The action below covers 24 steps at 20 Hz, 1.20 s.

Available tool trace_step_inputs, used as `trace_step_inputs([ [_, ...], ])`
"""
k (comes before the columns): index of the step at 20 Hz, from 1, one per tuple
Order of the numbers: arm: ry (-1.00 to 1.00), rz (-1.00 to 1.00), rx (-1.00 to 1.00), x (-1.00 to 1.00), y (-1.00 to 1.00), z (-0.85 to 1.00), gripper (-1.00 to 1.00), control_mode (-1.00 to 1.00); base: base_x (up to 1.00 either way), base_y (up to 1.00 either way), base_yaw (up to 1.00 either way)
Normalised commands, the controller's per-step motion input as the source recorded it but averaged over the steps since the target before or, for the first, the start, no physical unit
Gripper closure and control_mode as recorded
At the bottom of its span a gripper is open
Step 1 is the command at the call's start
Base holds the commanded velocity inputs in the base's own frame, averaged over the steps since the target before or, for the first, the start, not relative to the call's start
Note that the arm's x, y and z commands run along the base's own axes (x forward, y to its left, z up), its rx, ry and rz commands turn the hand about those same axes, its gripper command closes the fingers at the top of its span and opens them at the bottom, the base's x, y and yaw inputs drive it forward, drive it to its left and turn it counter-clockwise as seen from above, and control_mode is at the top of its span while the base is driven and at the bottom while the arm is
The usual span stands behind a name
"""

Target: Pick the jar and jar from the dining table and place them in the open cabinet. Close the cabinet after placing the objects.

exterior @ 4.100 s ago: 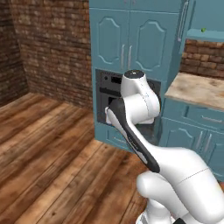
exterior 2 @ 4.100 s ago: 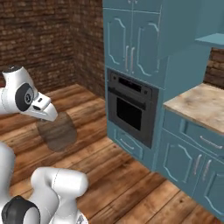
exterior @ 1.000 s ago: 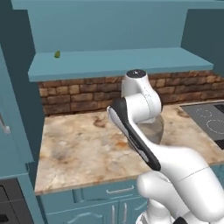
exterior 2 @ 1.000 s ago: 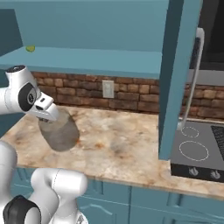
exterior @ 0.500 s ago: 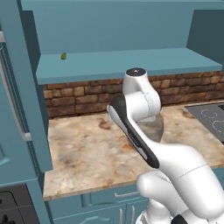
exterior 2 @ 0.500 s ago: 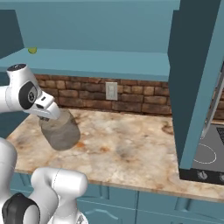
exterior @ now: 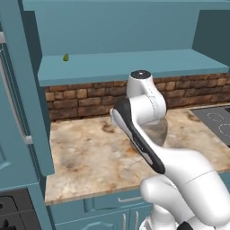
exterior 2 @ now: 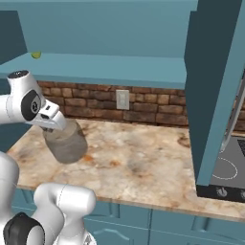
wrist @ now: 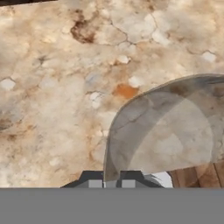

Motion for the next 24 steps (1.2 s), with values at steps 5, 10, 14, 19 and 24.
trace_step_inputs([
  [5,-0.03,0.18,-0.01,-0.12,0.09,0.20,1.00,-1.00,0.00,0.00,0.00],
  [10,-0.07,0.14,-0.07,-0.42,0.10,0.33,1.00,-1.00,0.00,0.00,0.00],
  [14,-0.09,0.09,-0.14,-0.77,0.07,0.37,1.00,-1.00,0.00,0.00,0.00],
  [19,-0.14,0.09,-0.13,-0.67,-0.01,0.57,1.00,-1.00,0.00,0.00,0.00],
  [24,-0.13,0.13,-0.10,-0.32,-0.12,0.64,1.00,-1.00,0.00,0.00,0.00],
])
